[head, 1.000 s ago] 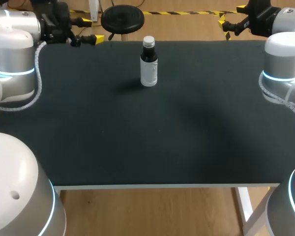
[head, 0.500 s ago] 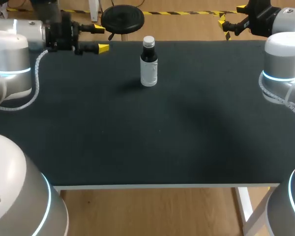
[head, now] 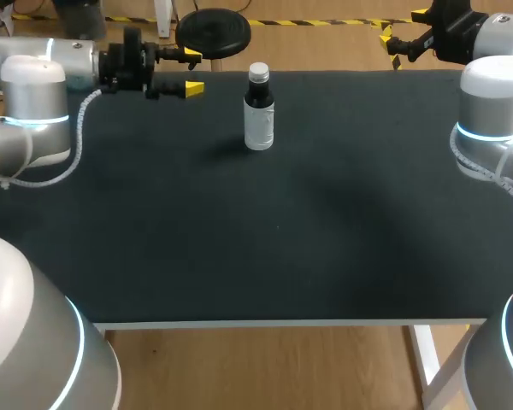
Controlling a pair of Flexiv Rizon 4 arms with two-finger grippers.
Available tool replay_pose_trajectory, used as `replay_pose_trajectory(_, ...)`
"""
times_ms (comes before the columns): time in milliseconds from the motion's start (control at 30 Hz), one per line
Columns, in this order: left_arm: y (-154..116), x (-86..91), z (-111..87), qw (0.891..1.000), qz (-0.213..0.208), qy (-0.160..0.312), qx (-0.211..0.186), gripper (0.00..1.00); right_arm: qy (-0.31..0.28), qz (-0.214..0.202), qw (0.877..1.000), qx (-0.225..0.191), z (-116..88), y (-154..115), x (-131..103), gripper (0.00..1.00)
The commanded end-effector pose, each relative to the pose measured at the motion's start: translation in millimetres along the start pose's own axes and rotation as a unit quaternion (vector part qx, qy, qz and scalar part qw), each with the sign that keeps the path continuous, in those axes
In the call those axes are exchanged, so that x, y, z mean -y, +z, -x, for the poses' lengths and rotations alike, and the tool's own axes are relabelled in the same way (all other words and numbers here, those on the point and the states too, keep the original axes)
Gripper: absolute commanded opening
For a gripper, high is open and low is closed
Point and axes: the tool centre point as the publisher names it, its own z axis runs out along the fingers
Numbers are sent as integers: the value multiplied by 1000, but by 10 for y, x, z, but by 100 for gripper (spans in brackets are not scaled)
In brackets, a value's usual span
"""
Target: Unscrew the bottle cap
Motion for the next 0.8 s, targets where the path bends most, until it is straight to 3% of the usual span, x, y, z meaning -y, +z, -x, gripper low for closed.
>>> replay_pose_trajectory(33, 92, -48, 82, 1000, -3, -1, -17, 100, 0, 0, 1000, 0, 2, 0, -1, 100)
replay_pose_trajectory(800, 560, -194, 48, 998, -21, -15, -53, 100, 0, 0, 1000, 0, 2, 0, -1, 100)
